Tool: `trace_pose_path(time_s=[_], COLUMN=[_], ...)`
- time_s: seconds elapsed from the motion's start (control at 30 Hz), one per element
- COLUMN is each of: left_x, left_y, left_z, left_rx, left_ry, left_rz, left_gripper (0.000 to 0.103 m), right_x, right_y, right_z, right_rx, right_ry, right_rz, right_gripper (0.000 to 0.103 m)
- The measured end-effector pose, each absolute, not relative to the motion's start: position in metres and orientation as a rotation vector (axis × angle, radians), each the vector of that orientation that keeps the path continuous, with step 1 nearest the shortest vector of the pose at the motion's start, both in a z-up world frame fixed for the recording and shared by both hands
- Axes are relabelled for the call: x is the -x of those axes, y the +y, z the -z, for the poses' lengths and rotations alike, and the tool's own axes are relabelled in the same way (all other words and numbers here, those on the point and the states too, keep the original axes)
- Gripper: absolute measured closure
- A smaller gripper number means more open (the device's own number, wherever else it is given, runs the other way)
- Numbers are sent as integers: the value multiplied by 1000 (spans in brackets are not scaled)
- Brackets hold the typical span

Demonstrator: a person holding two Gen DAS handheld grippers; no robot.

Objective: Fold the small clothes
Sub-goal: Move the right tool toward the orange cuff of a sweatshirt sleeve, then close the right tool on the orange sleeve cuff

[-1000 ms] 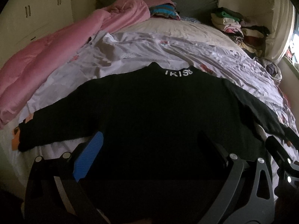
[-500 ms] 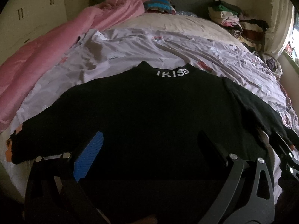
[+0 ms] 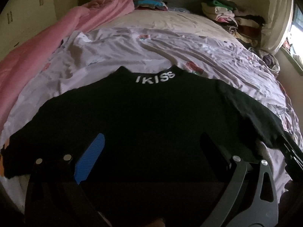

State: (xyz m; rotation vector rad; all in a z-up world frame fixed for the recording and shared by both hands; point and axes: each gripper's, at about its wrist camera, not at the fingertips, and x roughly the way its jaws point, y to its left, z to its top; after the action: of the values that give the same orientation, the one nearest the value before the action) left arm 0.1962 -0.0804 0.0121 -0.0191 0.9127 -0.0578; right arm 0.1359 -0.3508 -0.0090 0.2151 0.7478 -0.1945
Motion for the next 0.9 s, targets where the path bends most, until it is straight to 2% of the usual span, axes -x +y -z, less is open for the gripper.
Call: trace_pose_path(time_s=[0.57, 0.9], left_x=[-247, -250], left_y=[-125, -119], left_z=[11, 33], left_rx=[-33, -28], left_ry=[979, 972], left_rz=[102, 108], left_gripper=[8, 8], right_x=[-114, -115], right_y=[-467, -521], right_z=[45, 68], right_rx=[-545, -710], right_ry=[775, 771], right_rz=[462, 520], right_gripper=[4, 4])
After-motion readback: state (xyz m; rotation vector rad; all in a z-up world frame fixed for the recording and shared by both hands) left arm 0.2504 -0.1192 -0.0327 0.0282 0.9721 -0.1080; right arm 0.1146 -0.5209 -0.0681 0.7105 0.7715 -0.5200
